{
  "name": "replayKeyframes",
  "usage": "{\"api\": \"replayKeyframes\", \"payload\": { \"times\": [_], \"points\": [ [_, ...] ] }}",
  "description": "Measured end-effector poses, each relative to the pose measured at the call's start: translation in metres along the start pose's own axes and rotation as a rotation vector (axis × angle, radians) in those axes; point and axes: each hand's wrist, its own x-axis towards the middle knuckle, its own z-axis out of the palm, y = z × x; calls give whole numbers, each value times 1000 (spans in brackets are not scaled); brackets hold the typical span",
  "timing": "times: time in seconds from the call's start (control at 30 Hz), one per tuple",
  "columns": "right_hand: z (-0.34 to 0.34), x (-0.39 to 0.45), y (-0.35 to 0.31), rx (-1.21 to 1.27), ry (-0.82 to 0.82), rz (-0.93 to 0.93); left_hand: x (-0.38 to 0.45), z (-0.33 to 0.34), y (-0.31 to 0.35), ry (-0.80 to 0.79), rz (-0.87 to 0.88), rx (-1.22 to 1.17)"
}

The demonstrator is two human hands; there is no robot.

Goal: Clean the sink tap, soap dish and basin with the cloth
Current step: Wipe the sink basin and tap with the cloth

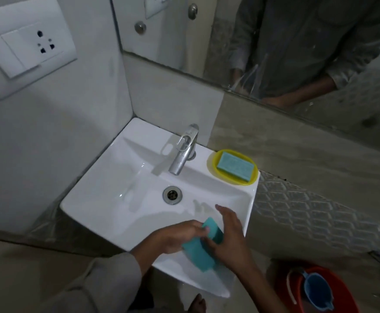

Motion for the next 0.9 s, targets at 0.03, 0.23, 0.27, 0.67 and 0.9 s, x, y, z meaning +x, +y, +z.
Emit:
{"api": "replayKeyframes", "payload": {
  "times": [0.03,0.23,0.27,0.67,0.9],
  "points": [
    [1,5,-1,27,-155,32,-9,-4,-3,43,38,-54],
    [15,15,-20,-75,-120,-114,-35,-51,-11,571,229,148],
    [14,17,-23,-118,-41,-169,-35,-59,-11,652,257,141],
    [-29,2,38,-1105,-331,-652,-42,-85,-59,962,265,705],
    [-51,49,28,-1382,-295,-315,-45,-83,-59,980,300,733]
  ]
}}
